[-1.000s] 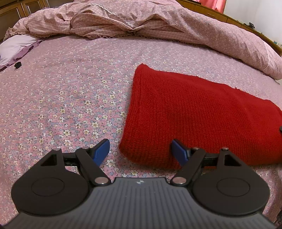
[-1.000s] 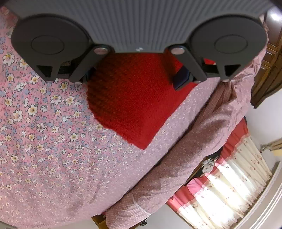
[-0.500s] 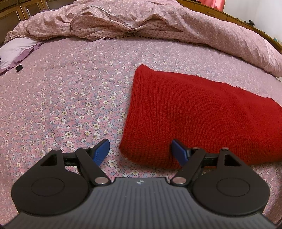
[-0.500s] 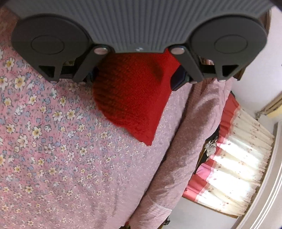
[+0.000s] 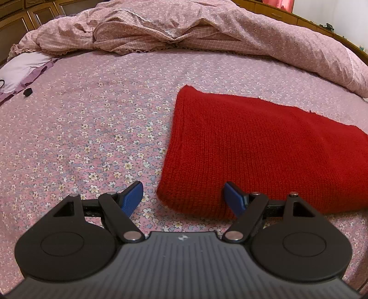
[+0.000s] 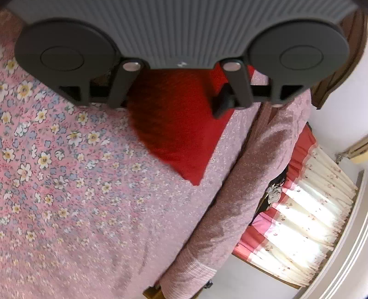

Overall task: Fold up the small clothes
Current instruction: 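Lift the cardigan end with the right gripper and fold it over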

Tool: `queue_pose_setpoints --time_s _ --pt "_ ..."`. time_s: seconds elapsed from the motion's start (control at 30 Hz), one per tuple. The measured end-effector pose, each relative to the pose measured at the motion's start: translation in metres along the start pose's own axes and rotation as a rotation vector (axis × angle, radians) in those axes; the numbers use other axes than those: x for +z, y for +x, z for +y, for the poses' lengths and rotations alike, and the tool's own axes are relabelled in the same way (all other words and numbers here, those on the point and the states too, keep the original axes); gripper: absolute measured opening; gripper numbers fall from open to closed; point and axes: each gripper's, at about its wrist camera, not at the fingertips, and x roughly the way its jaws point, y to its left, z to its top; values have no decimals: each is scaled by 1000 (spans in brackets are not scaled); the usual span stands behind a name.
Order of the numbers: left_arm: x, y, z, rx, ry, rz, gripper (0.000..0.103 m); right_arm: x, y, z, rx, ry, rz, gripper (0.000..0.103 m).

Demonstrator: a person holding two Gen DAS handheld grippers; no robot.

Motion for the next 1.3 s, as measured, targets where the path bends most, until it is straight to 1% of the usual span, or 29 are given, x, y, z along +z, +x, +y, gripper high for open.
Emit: queue_pose_setpoints --time_s 0.03,0.1,0.13,0.3,0.53,0.6,0.8,1.07,1.3 --pt "0 -1 0 1 5 -1 81 4 1 -5 17 20 24 42" --pt "1 -2 0 6 10 -3 81 8 0 -12 55 68 61 37" --pt "2 -3 2 9 10 -5 81 10 -1 -12 63 67 71 36" --pt "2 -9 8 21 2 -9 81 12 -7 10 88 -42 57 34" --pt "7 -12 20 36 -13 -15 81 16 -17 53 154 -236 28 34" --pt "9 -13 23 42 -11 -18 81 19 -14 65 162 -279 22 34" --pt "12 -17 35 50 -25 -26 81 16 -15 96 190 -378 14 33" --pt "11 -18 53 46 -54 -16 81 -3 -15 143 246 -525 10 33" --pt "8 -17 69 60 -91 -15 81 -30 -4 177 295 -540 55 33"
